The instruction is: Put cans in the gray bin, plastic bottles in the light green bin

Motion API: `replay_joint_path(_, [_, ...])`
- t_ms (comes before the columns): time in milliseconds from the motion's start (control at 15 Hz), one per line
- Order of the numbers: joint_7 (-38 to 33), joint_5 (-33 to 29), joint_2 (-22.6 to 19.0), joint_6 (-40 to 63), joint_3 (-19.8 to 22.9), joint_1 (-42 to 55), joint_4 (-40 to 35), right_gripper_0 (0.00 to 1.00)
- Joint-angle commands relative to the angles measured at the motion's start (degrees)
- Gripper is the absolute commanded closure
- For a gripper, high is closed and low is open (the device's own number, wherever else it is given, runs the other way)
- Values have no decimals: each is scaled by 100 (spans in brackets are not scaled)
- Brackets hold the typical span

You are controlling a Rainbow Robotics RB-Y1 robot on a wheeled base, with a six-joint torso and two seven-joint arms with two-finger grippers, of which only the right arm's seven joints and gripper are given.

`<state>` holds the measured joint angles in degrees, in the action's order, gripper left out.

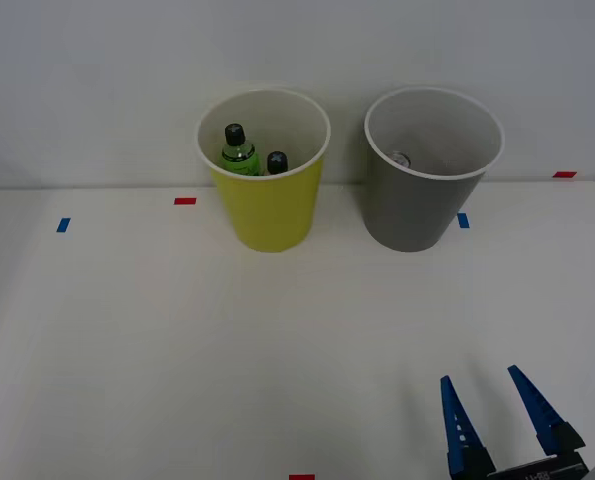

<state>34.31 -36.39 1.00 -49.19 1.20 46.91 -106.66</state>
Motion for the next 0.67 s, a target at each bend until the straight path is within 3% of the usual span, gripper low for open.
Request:
replay_joint_path(67, [50,71,0,-469,47,-15,321,0])
replay_joint_path(200, [190,-175,0,-768,232,-15,374,0])
replay_joint_path(533, [1579,-140,0,-926,232,-15,383,0])
replay_joint_path(667, [1684,-149,0,-934,223,-15,383,0])
